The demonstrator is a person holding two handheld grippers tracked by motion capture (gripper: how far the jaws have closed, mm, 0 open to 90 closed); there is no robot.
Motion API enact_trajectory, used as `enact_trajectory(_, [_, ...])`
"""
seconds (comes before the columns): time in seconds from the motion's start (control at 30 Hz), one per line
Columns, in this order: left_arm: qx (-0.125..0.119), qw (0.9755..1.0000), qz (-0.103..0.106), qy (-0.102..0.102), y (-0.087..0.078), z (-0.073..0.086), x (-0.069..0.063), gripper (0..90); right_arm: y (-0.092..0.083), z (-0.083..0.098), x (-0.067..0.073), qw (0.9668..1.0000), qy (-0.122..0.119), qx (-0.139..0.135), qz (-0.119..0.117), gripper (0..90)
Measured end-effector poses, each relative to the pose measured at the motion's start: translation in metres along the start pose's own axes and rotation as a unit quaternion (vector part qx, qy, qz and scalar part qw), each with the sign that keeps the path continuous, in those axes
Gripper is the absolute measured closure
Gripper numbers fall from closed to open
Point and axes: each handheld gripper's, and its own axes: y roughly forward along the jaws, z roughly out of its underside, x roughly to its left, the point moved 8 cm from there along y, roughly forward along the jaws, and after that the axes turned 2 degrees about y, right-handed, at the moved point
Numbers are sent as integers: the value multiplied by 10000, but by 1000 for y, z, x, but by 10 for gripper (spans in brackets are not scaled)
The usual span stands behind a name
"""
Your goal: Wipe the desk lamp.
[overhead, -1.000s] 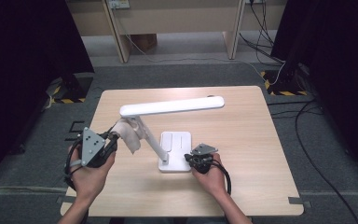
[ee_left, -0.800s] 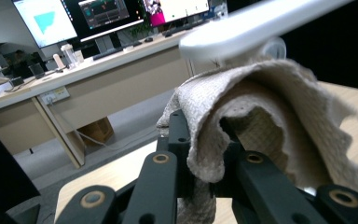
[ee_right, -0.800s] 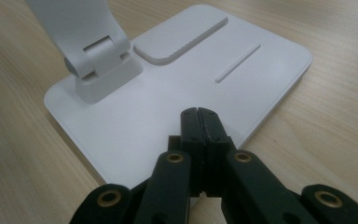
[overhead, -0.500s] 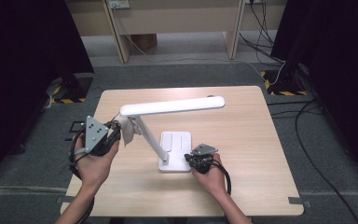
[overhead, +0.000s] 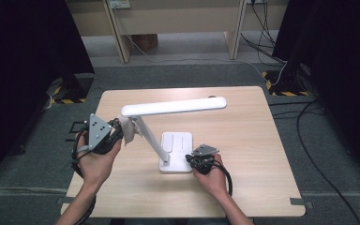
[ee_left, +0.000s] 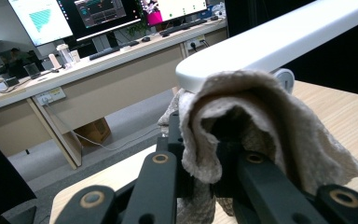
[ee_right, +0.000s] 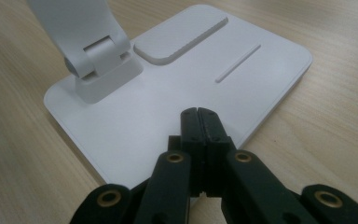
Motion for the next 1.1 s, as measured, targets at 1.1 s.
enact_trajectory(1.1, [71, 10000, 33, 19, 8, 28, -15, 816, 0, 0, 0, 10000, -20, -4, 7, 900])
